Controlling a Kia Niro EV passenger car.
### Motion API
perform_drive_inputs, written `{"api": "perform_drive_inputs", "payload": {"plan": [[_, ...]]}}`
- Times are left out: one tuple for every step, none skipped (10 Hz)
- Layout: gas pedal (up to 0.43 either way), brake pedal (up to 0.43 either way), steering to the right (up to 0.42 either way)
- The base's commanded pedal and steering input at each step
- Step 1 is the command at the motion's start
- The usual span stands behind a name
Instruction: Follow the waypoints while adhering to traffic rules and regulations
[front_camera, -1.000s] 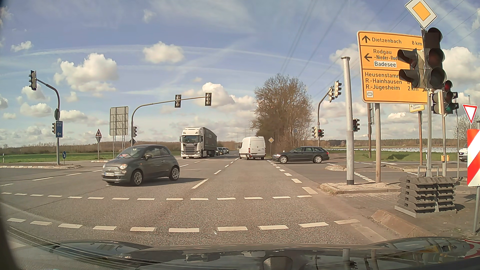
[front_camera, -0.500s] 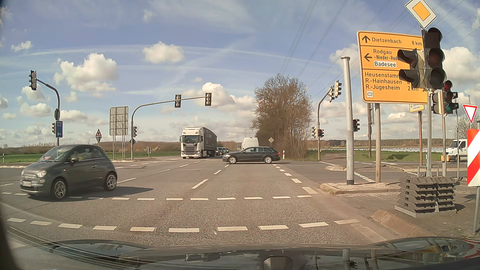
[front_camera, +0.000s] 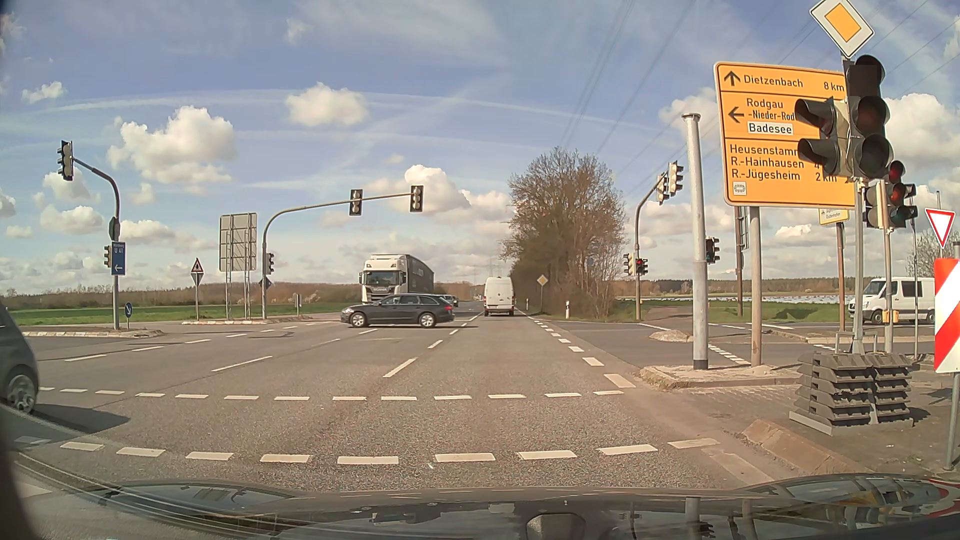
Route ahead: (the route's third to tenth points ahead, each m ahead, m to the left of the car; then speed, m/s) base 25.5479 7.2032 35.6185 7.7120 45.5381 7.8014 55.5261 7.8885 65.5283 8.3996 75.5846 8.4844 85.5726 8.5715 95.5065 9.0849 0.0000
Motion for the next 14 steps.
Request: {"api": "perform_drive_inputs", "payload": {"plan": [[0.000, 0.323, -0.004], [0.000, 0.323, -0.004], [0.000, 0.323, -0.004], [0.000, 0.323, -0.004], [0.000, 0.323, -0.004], [0.000, 0.323, -0.004], [0.000, 0.323, -0.004], [0.000, 0.323, -0.004], [0.000, 0.323, -0.004], [0.000, 0.323, -0.004], [0.000, 0.323, -0.004], [0.000, 0.323, -0.004], [0.000, 0.323, -0.004], [0.000, 0.323, -0.004]]}}
